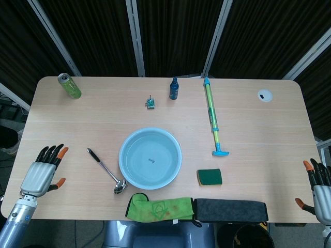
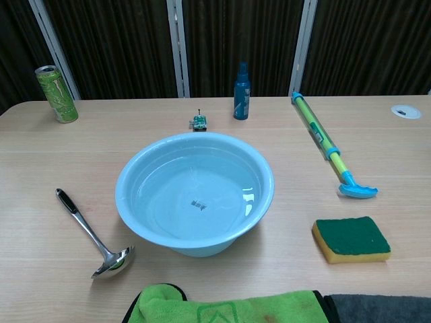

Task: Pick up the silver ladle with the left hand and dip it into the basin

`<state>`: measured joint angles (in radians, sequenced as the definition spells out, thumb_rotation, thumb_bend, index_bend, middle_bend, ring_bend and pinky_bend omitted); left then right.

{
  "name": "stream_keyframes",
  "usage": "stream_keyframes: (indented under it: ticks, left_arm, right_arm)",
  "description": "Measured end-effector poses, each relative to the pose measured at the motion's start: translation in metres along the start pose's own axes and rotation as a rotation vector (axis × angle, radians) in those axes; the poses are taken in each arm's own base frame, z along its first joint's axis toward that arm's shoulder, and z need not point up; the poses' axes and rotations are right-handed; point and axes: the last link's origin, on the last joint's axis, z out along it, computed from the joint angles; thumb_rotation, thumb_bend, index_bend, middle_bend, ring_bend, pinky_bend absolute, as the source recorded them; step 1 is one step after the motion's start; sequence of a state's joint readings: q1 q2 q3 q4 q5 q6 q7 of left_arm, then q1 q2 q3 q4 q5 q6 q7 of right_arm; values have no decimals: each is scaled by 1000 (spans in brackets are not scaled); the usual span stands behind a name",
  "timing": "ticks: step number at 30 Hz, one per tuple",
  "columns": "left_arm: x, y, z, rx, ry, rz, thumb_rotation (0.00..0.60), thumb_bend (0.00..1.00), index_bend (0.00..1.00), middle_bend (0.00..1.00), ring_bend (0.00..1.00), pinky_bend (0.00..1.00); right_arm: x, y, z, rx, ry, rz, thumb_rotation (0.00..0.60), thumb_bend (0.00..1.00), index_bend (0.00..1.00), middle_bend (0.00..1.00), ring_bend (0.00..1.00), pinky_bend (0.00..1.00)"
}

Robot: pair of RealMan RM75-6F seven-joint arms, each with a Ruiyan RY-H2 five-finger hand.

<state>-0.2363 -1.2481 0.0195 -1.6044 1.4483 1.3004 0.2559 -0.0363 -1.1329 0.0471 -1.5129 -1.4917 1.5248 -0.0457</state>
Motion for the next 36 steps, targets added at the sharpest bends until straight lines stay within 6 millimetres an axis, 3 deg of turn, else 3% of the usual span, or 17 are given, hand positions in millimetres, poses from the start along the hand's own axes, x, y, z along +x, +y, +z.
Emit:
stream_keyframes:
  ticks: [7, 11, 15, 22, 27, 36]
  left_arm:
    - [-2, 3, 0, -20, -7, -3, 600, 254, 30, 0, 0, 0]
    - [-4, 8, 3, -52, 2, -11, 600, 255, 291, 0, 0, 0]
    - [-10, 12, 8, -75, -9, -9, 600, 258, 395, 0, 0, 0]
    - [-21, 23, 27, -93, -41, 28, 600, 265, 456, 0, 0, 0]
    - [-31, 27, 45, -105, -55, 45, 600, 338, 502, 0, 0, 0]
    - [-51, 38, 74, -121, -97, 66, 600, 335, 479, 0, 0, 0]
  right_arm:
    - [2, 0, 0, -1, 6, 11, 600, 0, 14, 0, 0, 0]
    - [3, 1, 0, -1, 9, 17, 600, 0, 14, 0, 0, 0]
    - [2, 2, 2, -8, 3, 22, 600, 0, 14, 0, 0, 0]
    - [-1, 1, 7, -1, -26, 14, 600, 0, 14, 0, 0, 0]
    - [-3, 3, 9, -19, -35, 12, 600, 0, 14, 0, 0, 0]
    - [-1, 10, 12, -57, -28, 12, 600, 0, 14, 0, 0, 0]
